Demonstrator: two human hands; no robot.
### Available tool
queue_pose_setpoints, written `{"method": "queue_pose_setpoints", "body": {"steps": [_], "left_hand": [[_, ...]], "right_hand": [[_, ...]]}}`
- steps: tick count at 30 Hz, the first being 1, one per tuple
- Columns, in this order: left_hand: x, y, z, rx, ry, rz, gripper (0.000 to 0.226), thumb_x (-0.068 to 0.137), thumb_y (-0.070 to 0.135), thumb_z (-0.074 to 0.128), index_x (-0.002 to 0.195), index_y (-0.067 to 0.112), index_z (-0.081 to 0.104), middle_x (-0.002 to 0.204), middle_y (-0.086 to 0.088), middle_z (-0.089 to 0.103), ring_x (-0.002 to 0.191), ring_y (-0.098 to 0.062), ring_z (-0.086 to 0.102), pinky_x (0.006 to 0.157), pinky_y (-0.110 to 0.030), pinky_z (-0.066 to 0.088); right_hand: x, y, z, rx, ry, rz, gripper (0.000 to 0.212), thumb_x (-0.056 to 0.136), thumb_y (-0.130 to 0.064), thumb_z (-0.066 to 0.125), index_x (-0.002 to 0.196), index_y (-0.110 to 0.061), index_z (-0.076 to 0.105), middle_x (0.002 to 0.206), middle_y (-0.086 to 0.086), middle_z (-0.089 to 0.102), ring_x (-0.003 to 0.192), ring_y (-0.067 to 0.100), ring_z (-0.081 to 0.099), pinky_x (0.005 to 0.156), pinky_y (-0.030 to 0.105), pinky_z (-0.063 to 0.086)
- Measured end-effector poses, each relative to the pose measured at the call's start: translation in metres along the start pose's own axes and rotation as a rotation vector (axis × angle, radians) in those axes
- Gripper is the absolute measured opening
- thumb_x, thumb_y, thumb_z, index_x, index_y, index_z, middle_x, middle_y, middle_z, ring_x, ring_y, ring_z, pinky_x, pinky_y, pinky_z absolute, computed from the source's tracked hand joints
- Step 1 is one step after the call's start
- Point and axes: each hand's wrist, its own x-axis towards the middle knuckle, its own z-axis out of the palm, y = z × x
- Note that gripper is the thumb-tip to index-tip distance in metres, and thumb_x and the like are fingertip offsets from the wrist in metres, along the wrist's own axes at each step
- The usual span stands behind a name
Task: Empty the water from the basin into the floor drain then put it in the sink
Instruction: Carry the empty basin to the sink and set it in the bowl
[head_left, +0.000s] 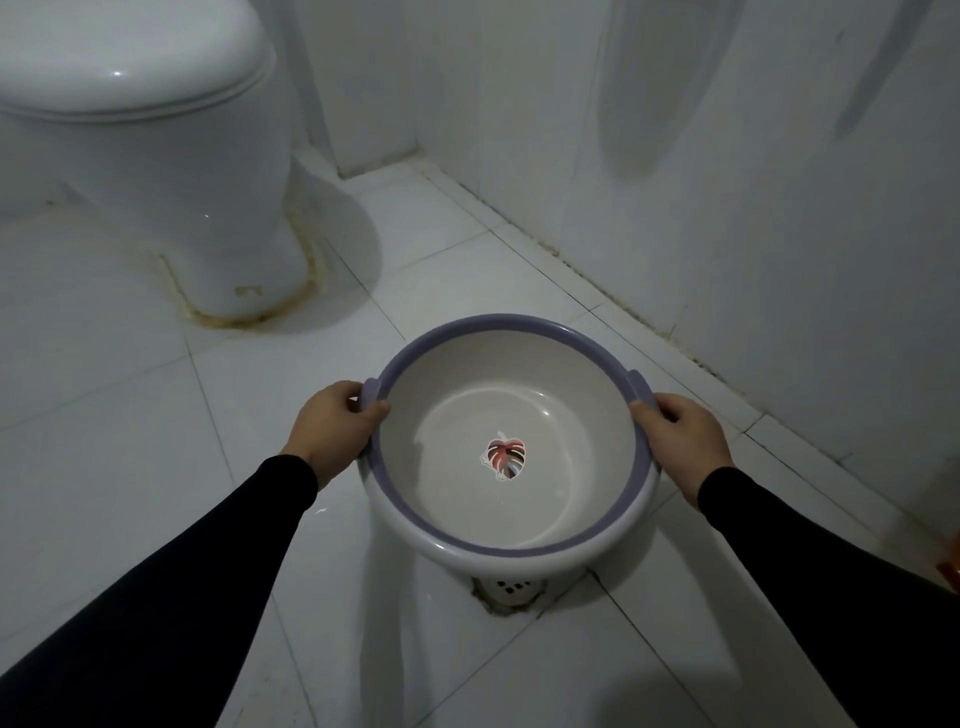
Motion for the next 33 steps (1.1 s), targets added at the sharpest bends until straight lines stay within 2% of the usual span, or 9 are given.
{"method": "queue_pose_setpoints", "body": {"steps": [3, 7, 11, 14, 17, 21, 24, 28, 33], "left_hand": [[0.007, -0.001, -0.002, -0.023, 0.031, -0.010, 0.021, 0.086, 0.025, 0.062, 0.101, 0.012, 0.068, 0.088, -0.005, 0.071, 0.080, -0.023, 0.067, 0.070, -0.038, 0.056], [0.017, 0.009, -0.013, -0.095, 0.065, -0.032, 0.018, 0.086, 0.020, 0.062, 0.100, 0.011, 0.068, 0.087, -0.004, 0.070, 0.075, -0.016, 0.065, 0.059, -0.027, 0.050], [0.024, 0.041, -0.044, -0.143, 0.103, -0.039, 0.019, 0.084, 0.015, 0.062, 0.103, 0.013, 0.067, 0.090, -0.007, 0.070, 0.074, -0.017, 0.065, 0.062, -0.027, 0.052], [0.021, 0.086, -0.088, -0.172, 0.116, -0.037, 0.025, 0.082, 0.010, 0.063, 0.107, 0.013, 0.067, 0.093, -0.011, 0.072, 0.082, -0.027, 0.068, 0.070, -0.034, 0.055], [0.011, 0.127, -0.128, -0.212, 0.140, -0.027, 0.027, 0.081, 0.005, 0.063, 0.106, 0.015, 0.067, 0.093, -0.009, 0.071, 0.085, -0.029, 0.067, 0.083, -0.041, 0.055], [-0.012, 0.200, -0.207, -0.216, 0.138, -0.009, 0.024, 0.080, 0.004, 0.062, 0.096, 0.022, 0.066, 0.083, -0.005, 0.069, 0.078, -0.025, 0.064, 0.077, -0.037, 0.054], [-0.034, 0.263, -0.268, -0.199, 0.152, -0.007, 0.021, 0.080, 0.004, 0.063, 0.092, 0.020, 0.066, 0.083, -0.007, 0.069, 0.077, -0.025, 0.064, 0.080, -0.041, 0.055], [-0.054, 0.334, -0.346, -0.142, 0.147, 0.001, 0.015, 0.081, 0.011, 0.063, 0.095, 0.015, 0.066, 0.087, -0.013, 0.070, 0.084, -0.036, 0.067, 0.079, -0.048, 0.055], [-0.075, 0.435, -0.442, -0.105, 0.152, 0.045, 0.023, 0.081, 0.014, 0.064, 0.103, 0.017, 0.066, 0.089, -0.006, 0.071, 0.081, -0.027, 0.067, 0.071, -0.038, 0.055]], "right_hand": [[0.007, -0.002, 0.009, 0.006, 0.014, -0.012, 0.025, 0.086, -0.031, 0.056, 0.080, -0.010, 0.067, 0.079, 0.010, 0.070, 0.071, 0.029, 0.064, 0.064, 0.036, 0.052], [0.013, -0.018, 0.017, 0.015, 0.040, -0.004, 0.026, 0.086, -0.032, 0.055, 0.080, -0.010, 0.068, 0.080, 0.013, 0.070, 0.072, 0.028, 0.064, 0.063, 0.033, 0.051], [0.018, -0.060, 0.008, 0.012, 0.059, -0.023, 0.024, 0.085, -0.031, 0.055, 0.081, -0.011, 0.067, 0.079, 0.008, 0.069, 0.068, 0.022, 0.061, 0.060, 0.028, 0.047], [0.014, -0.119, -0.011, 0.011, 0.091, -0.033, 0.022, 0.085, -0.029, 0.055, 0.079, -0.010, 0.065, 0.073, 0.006, 0.064, 0.059, 0.014, 0.054, 0.051, 0.023, 0.040], [0.004, -0.171, -0.031, 0.040, 0.105, -0.031, 0.020, 0.084, -0.029, 0.057, 0.083, -0.012, 0.067, 0.072, 0.002, 0.064, 0.060, 0.013, 0.054, 0.052, 0.022, 0.041], [-0.019, -0.266, -0.075, 0.048, 0.112, -0.034, 0.017, 0.082, -0.027, 0.059, 0.086, -0.013, 0.068, 0.076, 0.003, 0.065, 0.064, 0.015, 0.056, 0.055, 0.021, 0.043], [-0.041, -0.340, -0.106, 0.088, 0.154, 0.003, 0.015, 0.082, -0.028, 0.060, 0.085, -0.015, 0.067, 0.072, -0.001, 0.064, 0.060, 0.008, 0.055, 0.051, 0.020, 0.039], [-0.069, -0.429, -0.141, 0.160, 0.182, 0.019, 0.014, 0.082, -0.028, 0.059, 0.083, -0.016, 0.066, 0.066, -0.006, 0.061, 0.057, 0.006, 0.053, 0.048, 0.020, 0.037], [-0.094, -0.544, -0.210, 0.169, 0.150, -0.016, 0.016, 0.079, -0.033, 0.061, 0.084, -0.018, 0.065, 0.071, -0.005, 0.065, 0.063, 0.010, 0.060, 0.051, 0.021, 0.042]]}}
